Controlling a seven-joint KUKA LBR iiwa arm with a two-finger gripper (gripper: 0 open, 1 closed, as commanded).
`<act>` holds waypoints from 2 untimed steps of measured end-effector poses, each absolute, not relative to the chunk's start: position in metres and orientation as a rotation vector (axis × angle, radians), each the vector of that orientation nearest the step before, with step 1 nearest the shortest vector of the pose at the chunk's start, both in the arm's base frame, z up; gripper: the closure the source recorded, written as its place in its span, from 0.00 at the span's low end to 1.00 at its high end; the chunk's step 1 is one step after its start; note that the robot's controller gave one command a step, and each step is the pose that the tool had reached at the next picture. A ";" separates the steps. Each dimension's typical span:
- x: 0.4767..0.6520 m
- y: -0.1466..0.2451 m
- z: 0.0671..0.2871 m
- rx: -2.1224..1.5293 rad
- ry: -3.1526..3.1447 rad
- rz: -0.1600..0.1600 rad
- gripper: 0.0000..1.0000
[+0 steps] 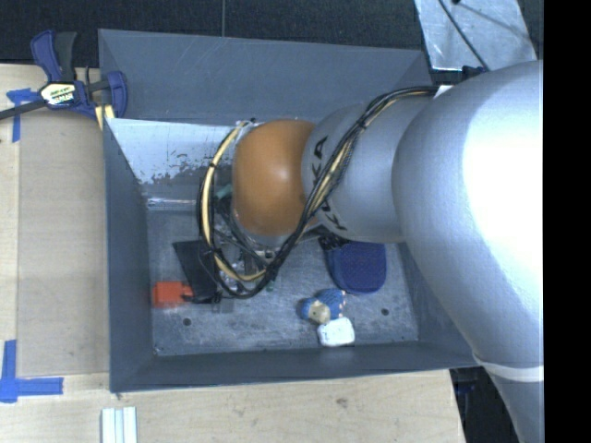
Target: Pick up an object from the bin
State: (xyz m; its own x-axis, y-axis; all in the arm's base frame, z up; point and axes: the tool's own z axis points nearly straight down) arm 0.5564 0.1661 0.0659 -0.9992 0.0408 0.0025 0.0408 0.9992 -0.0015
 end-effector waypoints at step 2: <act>0.558 0.166 0.067 -0.068 -3.142 -0.001 0.00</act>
Offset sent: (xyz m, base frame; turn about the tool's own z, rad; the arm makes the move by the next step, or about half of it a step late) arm 0.0000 0.0000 0.0000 0.0000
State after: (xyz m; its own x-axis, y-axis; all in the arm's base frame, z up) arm 0.5582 0.1659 0.0671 -0.9991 0.0430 -0.0009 0.0430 0.9991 0.0006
